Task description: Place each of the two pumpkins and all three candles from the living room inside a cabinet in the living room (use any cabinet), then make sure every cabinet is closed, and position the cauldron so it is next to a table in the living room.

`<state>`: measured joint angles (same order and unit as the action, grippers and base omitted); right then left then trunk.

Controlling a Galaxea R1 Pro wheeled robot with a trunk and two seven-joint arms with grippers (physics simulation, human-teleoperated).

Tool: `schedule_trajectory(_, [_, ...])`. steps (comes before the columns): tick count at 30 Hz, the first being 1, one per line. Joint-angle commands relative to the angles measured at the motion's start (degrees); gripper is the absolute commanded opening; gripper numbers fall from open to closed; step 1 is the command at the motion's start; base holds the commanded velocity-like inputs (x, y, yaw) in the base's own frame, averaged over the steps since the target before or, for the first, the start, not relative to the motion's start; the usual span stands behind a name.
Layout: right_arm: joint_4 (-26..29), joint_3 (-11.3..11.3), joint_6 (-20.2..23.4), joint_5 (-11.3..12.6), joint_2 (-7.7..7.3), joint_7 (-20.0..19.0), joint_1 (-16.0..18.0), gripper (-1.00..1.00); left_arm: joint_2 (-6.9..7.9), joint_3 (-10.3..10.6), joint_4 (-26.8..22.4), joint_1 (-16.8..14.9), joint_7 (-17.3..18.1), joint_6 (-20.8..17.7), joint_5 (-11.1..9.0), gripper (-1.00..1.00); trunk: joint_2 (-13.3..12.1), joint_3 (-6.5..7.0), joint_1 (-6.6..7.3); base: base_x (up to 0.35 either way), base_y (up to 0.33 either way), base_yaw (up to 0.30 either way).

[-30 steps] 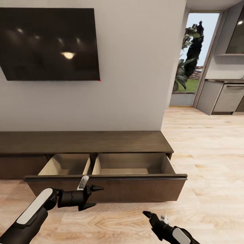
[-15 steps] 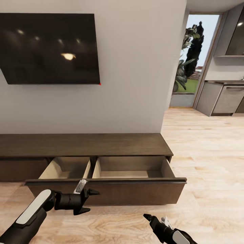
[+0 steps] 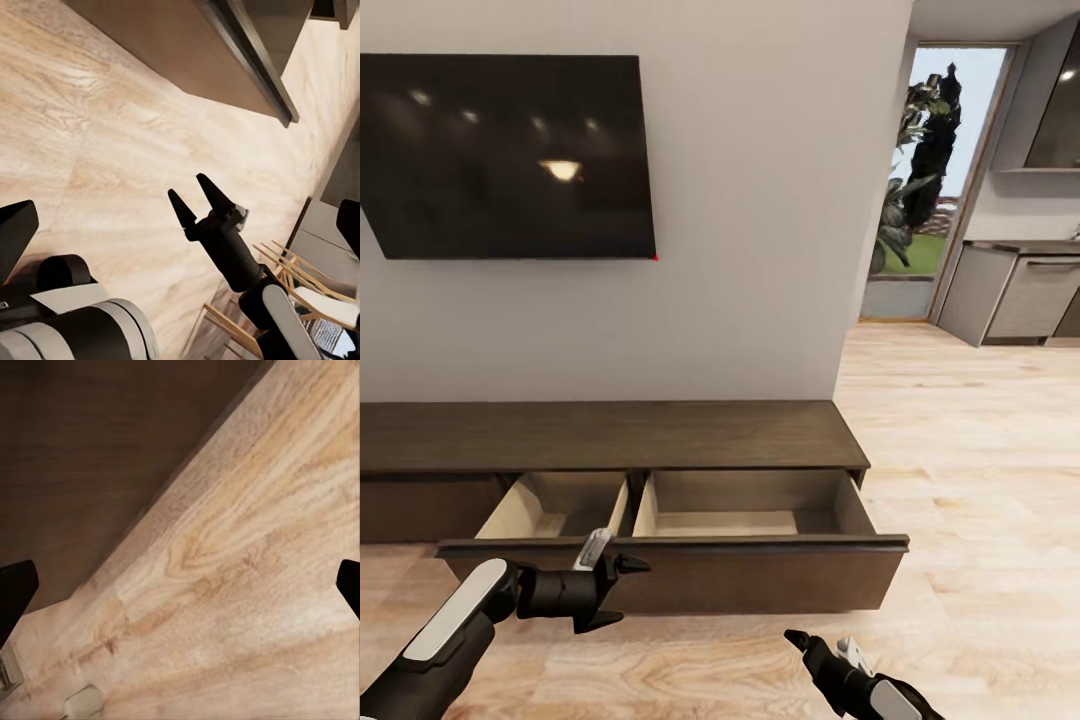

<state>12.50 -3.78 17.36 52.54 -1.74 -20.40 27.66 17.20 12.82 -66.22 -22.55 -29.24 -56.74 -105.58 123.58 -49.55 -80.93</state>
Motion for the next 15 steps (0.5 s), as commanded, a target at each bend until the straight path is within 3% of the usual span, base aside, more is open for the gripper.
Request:
schedule_trajectory(1, [0.1,-0.4,0.2,0.5,-0.04,-0.1,0.0,1.0,0.08,0.1,0.0,0.0,-0.6,0.0,-0.6,1.0,-0.4,0.13,0.24,0.0,0.0,0.0])
schedule_trajectory(15, [0.3,-0.4,-0.1,0.5,0.21,-0.1,0.0,1.0,-0.05,0.1,0.0,0.0,-0.6,0.0,-0.5,1.0,-6.0,2.64,3.31,0.0,0.0,0.012])
